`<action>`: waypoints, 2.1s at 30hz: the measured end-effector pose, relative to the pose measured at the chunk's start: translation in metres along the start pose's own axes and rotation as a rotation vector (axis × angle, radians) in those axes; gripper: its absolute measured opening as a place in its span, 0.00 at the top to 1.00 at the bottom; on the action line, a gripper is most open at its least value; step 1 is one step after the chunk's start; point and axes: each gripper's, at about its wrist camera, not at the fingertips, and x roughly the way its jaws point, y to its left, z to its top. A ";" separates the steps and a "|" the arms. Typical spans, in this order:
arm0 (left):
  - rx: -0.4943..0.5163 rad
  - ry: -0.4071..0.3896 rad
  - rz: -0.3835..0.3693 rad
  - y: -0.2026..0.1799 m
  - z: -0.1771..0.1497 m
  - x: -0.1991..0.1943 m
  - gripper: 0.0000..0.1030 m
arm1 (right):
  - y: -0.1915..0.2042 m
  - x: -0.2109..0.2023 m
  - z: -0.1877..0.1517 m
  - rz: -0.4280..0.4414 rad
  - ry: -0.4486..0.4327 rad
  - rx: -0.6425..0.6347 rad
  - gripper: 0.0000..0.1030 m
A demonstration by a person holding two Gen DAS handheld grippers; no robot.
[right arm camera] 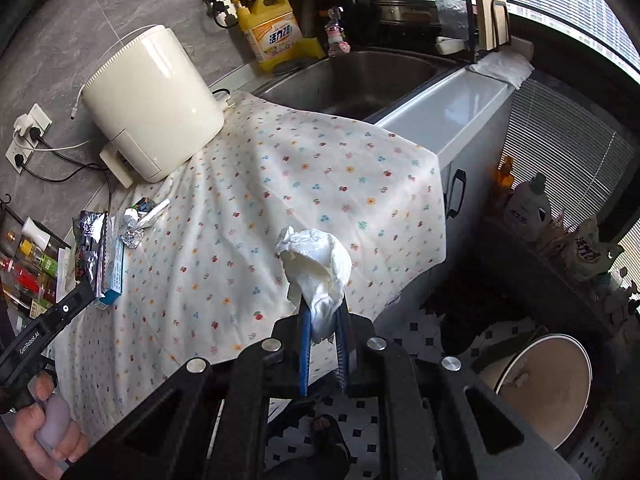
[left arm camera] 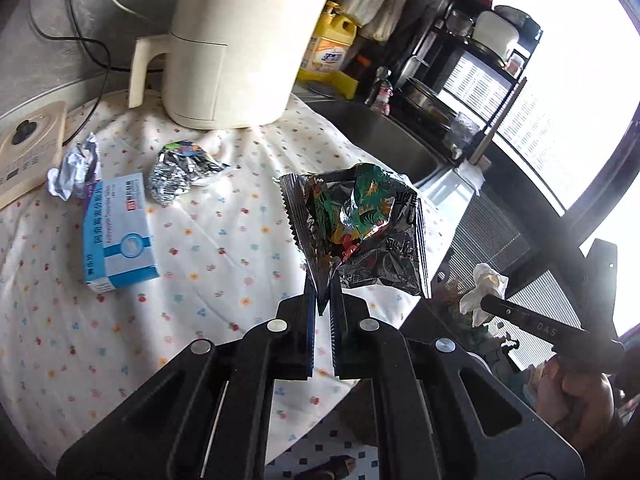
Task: Collect trash
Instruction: 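Carry the tissue and snack bag over the white bin with both tools, then open the right tool to drop the tissue while the left tool drops the snack bag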
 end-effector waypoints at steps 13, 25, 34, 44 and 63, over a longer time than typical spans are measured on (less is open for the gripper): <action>0.184 0.151 -0.173 -0.142 -0.040 0.065 0.93 | -0.156 -0.061 -0.051 -0.171 -0.023 0.233 0.88; 0.304 0.285 -0.275 -0.249 -0.096 0.118 0.93 | -0.263 -0.083 -0.108 -0.273 0.025 0.385 0.86; 0.324 0.374 -0.263 -0.286 -0.133 0.153 0.93 | -0.305 -0.061 -0.134 -0.266 0.097 0.403 0.56; 0.388 0.468 -0.292 -0.318 -0.174 0.176 0.93 | -0.341 -0.080 -0.172 -0.300 0.104 0.495 0.45; 0.466 0.559 -0.352 -0.364 -0.211 0.195 0.37 | -0.374 -0.124 -0.196 -0.361 0.042 0.588 0.35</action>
